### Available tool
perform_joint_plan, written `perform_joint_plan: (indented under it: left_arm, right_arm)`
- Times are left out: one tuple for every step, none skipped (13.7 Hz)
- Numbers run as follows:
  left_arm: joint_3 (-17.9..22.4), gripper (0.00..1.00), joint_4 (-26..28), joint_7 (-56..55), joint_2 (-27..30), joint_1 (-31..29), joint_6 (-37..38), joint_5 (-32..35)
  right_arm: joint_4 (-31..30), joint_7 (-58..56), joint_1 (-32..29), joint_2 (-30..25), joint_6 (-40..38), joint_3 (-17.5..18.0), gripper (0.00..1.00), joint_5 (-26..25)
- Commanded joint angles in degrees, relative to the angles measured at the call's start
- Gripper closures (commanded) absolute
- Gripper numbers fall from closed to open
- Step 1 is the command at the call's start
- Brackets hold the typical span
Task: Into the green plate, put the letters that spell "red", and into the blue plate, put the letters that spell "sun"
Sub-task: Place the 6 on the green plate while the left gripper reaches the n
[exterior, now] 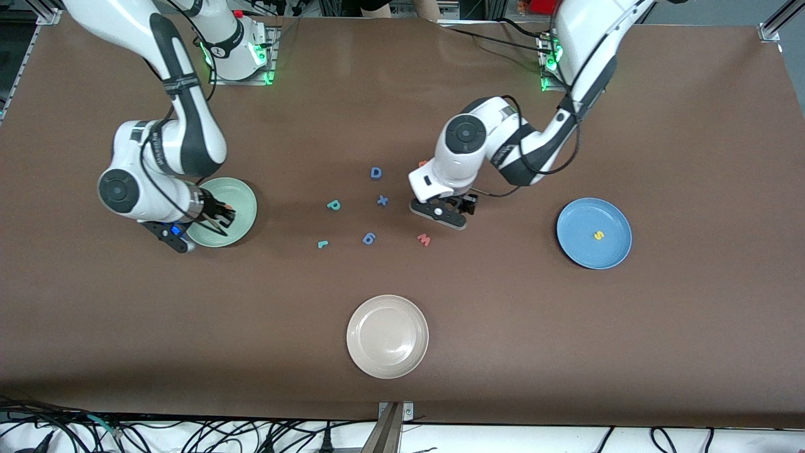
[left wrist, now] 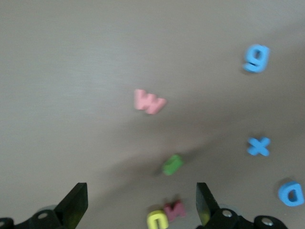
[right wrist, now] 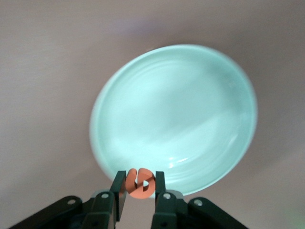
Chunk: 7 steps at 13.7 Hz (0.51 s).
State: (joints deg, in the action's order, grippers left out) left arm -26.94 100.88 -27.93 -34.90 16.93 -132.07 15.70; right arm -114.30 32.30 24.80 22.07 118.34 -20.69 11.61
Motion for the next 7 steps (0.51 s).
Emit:
perform_joint_plan:
  left_arm:
    - [0.58,0.05,-3.76,0.33,-4.73,1.97,-0.55,2.32]
    - [0.58,0.05,-3.85,1.12,-5.0,1.97,-0.55,3.28]
    - [0.66,0.04,-4.02,1.38,-5.78,1.79,-0.64,3.29]
    - [0.75,0.03,-4.2,1.74,-7.01,1.79,-0.73,3.11]
    - [0.84,0.04,-5.77,2.0,-8.07,1.88,-1.51,3.28]
    - [0.84,0.03,-7.26,2.09,-8.77,1.79,-1.61,3.46]
    - [0.84,0.03,-7.45,2.0,-9.04,1.79,-1.7,3.37]
  right_arm:
    - [-1.1,-3.72,-1.42,1.13,-0.39,-0.14,1.0,0.96]
    - [-1.45,-4.6,-1.6,1.92,-0.04,-0.14,1.0,0.96]
    - [-1.8,-5.04,-2.03,2.45,0.57,-0.14,1.0,1.05]
    - [-1.98,-5.83,-2.56,3.06,1.27,-0.14,1.0,1.05]
    - [-1.98,-6.54,-2.83,3.59,1.28,-0.14,1.0,1.05]
    - [-2.07,-6.72,-3.09,4.03,1.28,-0.14,1.0,1.14]
    - [-2.5,-6.81,-3.18,4.64,1.28,-0.14,1.0,1.14]
